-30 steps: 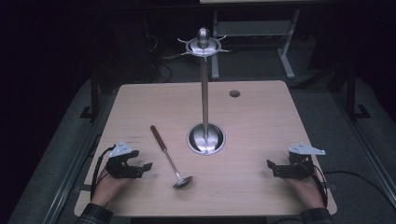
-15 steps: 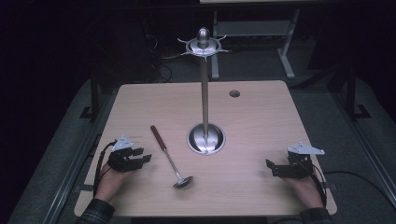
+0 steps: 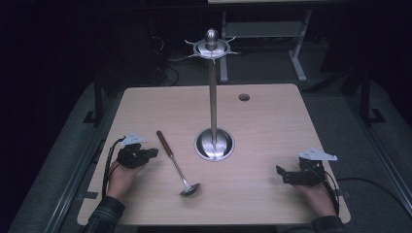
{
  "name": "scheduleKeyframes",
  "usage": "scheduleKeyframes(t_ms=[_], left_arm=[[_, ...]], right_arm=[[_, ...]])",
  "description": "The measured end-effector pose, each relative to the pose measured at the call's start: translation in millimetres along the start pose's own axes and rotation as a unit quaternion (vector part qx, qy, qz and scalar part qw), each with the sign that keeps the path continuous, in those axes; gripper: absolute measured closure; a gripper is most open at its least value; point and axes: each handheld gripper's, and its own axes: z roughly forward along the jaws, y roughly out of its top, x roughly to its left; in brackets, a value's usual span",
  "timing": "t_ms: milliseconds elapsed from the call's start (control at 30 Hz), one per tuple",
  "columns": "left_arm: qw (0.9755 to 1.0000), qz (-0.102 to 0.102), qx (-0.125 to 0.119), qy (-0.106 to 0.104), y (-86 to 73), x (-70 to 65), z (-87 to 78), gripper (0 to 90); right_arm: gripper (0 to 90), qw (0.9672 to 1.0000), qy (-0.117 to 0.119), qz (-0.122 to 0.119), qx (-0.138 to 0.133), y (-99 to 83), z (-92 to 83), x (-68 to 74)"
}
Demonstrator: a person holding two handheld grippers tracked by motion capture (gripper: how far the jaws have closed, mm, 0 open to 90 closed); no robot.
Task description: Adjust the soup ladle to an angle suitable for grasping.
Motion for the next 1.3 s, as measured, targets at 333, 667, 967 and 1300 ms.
scheduleKeyframes(t_ms=[333,667,967,1300], left_arm=[[0.9999,0.000,-0.006,0.011,11.8,0.8,15.9,89.8],[0.9995,0.006,0.015,0.027,17.4,0.4,36.0,89.7],[0.9994,0.010,0.023,0.022,21.3,-3.9,53.1,89.7],[0.9996,0.022,0.017,0.006,35.4,-16.6,67.9,89.8]], right_arm=[[5.1,1.0000,0.002,-0.004,-0.002,2.3,2.1,2.6],[5.5,1.0000,0.003,-0.004,-0.003,2.3,2.3,1.9],[5.7,1.0000,0.003,-0.001,-0.005,2.5,2.0,1.2],[5.8,1.0000,0.003,0.000,-0.006,2.4,1.5,0.8]])
